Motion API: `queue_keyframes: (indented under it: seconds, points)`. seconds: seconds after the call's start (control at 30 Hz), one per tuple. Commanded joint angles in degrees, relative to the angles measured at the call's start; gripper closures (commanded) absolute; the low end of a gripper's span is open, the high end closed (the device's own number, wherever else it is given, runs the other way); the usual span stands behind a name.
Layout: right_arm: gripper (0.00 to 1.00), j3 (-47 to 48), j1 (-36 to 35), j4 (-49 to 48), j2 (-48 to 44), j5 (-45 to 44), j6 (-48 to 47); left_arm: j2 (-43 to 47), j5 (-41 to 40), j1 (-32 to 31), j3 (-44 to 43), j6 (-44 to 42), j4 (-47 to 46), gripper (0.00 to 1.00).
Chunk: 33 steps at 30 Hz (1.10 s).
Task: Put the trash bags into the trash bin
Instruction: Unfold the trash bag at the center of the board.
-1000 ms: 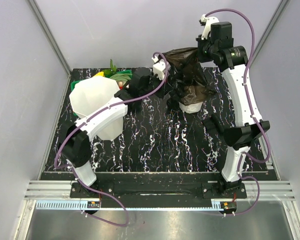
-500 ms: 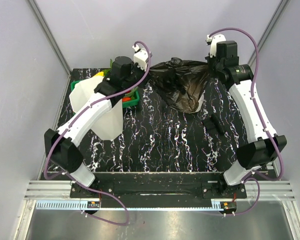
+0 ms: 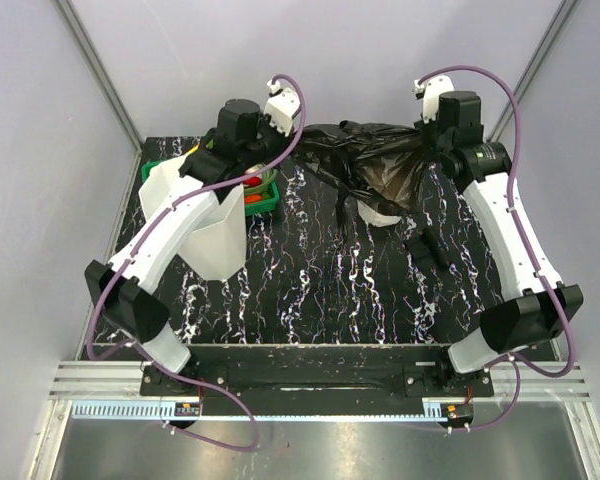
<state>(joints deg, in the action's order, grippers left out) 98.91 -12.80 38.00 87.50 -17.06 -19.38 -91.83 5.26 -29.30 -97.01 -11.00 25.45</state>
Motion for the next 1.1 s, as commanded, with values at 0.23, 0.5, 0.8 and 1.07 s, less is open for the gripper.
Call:
queue_keyframes:
  seconds: [0.23, 0.5, 0.8, 1.07]
  points:
    - [1.0, 62.1, 0.2, 24.9, 32.8, 25.2, 6.5, -28.1, -0.2, 0.3, -56.3, 3.2, 15.4, 1.0]
    - [1.0, 52.5, -0.6, -5.9, 17.0, 24.5, 4.7, -15.9, -8.9, -2.9, -50.8, -6.8, -7.3, 1.0]
    - [1.0, 56.4, -5.0, -14.7, 12.8, 18.4, -6.0, -7.1, -22.7, -12.7, -35.6, -38.4, -39.5, 1.0]
    - [1.0, 53.7, -6.2, -20.5, 11.4, 20.7, -11.5, -10.7, -17.3, -13.6, -42.3, -46.3, -50.7, 1.0]
